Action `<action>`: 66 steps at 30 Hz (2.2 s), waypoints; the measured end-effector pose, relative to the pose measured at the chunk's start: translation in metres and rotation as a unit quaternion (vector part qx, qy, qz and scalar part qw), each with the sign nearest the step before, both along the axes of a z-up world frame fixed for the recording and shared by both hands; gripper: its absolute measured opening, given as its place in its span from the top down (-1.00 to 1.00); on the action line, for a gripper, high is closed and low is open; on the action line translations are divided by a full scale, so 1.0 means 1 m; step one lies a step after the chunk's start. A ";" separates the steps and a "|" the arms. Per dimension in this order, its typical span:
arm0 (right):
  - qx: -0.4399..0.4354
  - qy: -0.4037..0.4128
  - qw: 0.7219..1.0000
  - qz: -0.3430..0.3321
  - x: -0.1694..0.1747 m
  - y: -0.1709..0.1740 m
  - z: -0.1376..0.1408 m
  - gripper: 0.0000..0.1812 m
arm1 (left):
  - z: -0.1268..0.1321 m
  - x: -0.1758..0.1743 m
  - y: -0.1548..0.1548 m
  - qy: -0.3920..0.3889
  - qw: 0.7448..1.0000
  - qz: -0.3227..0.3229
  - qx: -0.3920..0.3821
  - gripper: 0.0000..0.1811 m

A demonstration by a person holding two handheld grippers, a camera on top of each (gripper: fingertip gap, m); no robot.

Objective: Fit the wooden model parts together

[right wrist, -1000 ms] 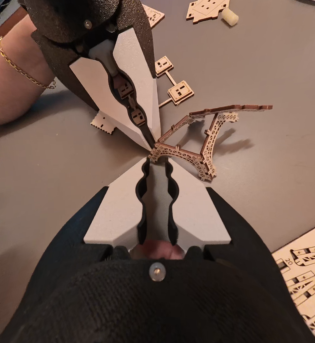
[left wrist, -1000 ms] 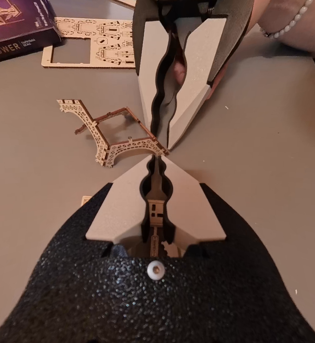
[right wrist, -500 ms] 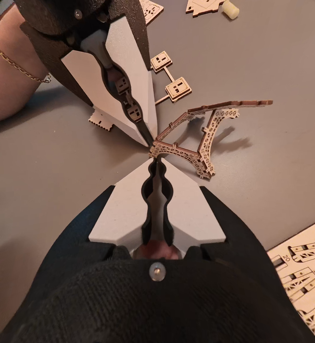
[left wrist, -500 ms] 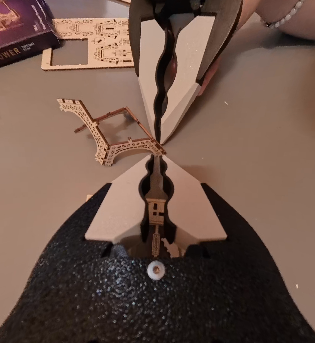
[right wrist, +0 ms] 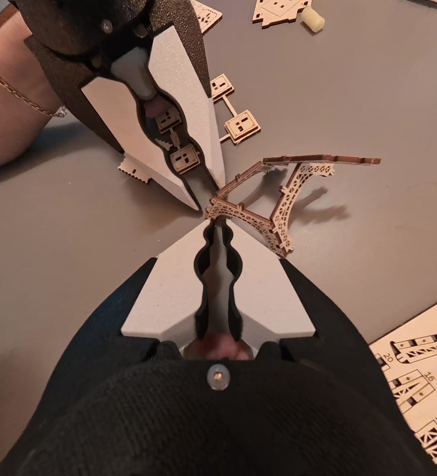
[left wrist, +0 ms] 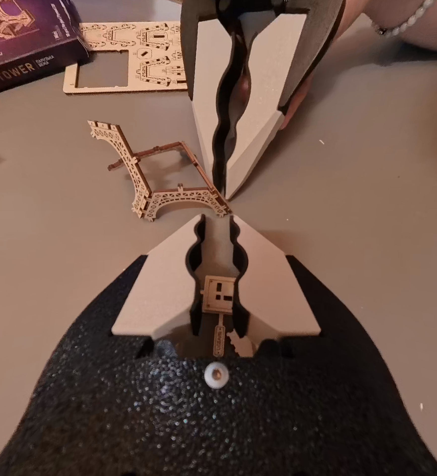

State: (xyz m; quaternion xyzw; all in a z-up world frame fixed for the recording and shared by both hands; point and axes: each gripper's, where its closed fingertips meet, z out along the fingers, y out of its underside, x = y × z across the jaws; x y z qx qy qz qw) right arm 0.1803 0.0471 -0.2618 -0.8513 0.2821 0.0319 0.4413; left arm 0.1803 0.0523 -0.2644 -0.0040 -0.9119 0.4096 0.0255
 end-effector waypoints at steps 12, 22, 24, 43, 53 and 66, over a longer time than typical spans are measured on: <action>-0.005 -0.004 1.000 0.009 0.000 0.000 -0.001 0.99 | 0.000 0.001 -0.005 -0.010 1.000 -0.006 -0.006 0.94; -0.015 -0.028 0.999 -0.007 0.009 -0.010 0.000 0.80 | -0.003 0.003 -0.006 -0.020 1.000 0.004 0.004 0.84; -0.020 -0.034 0.999 -0.001 0.008 -0.007 -0.001 0.80 | -0.002 0.004 -0.008 -0.025 1.000 0.007 0.000 0.86; 0.061 0.055 0.997 -0.006 0.011 -0.007 0.009 0.75 | 0.000 0.012 -0.006 0.066 0.995 0.071 -0.005 0.84; 0.072 0.076 0.994 -0.014 0.013 -0.007 0.009 0.82 | 0.004 0.013 -0.008 0.147 0.985 0.087 -0.026 0.69; 0.081 0.060 0.993 -0.062 0.017 -0.005 0.012 0.62 | 0.000 0.020 -0.006 0.120 0.986 0.112 -0.004 0.81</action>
